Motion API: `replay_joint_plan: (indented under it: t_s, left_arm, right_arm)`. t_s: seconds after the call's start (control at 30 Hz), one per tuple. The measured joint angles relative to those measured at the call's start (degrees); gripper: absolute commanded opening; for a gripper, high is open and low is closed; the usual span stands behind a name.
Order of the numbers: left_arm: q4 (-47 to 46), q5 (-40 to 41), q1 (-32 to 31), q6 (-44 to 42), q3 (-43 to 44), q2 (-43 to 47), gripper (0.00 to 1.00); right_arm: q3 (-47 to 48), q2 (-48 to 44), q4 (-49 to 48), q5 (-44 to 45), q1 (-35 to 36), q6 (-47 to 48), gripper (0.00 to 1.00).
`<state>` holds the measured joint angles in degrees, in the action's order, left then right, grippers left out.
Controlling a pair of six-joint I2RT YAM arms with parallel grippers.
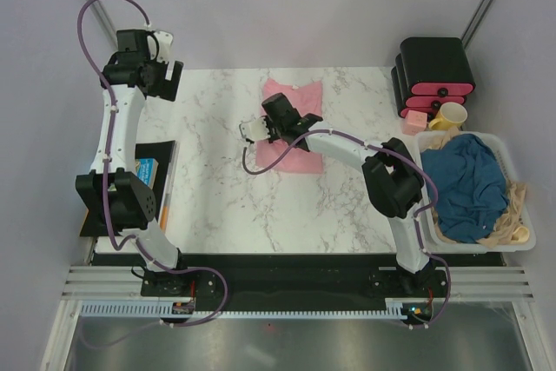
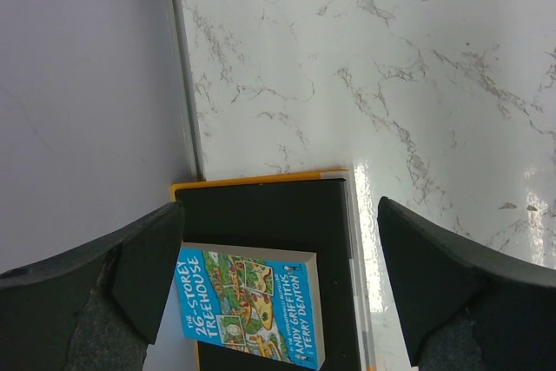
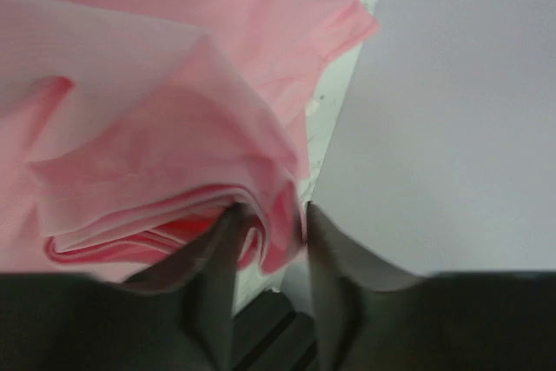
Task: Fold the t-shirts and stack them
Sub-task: Fold the folded rectangular tshirt in 1/3 of the way
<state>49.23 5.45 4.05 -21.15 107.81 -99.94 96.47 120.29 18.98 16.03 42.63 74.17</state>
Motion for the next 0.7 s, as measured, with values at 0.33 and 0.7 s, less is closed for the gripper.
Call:
replay_joint_plan:
  t_s: [0.33, 0.7]
  left_arm:
    - [-0.07, -1.31, 0.00, 0.02, -2.34, -0.20, 1.00]
    - [0.20, -18.64, -0.09, -3.54, -15.26, 3.17, 1.00]
  right_arm:
    - [-5.18, 0.44, -14.67, 6.86, -0.22, -2.67, 0.98]
    - [-8.90, -10.69, 0.02, 1.11, -6.88, -25.09, 0.93]
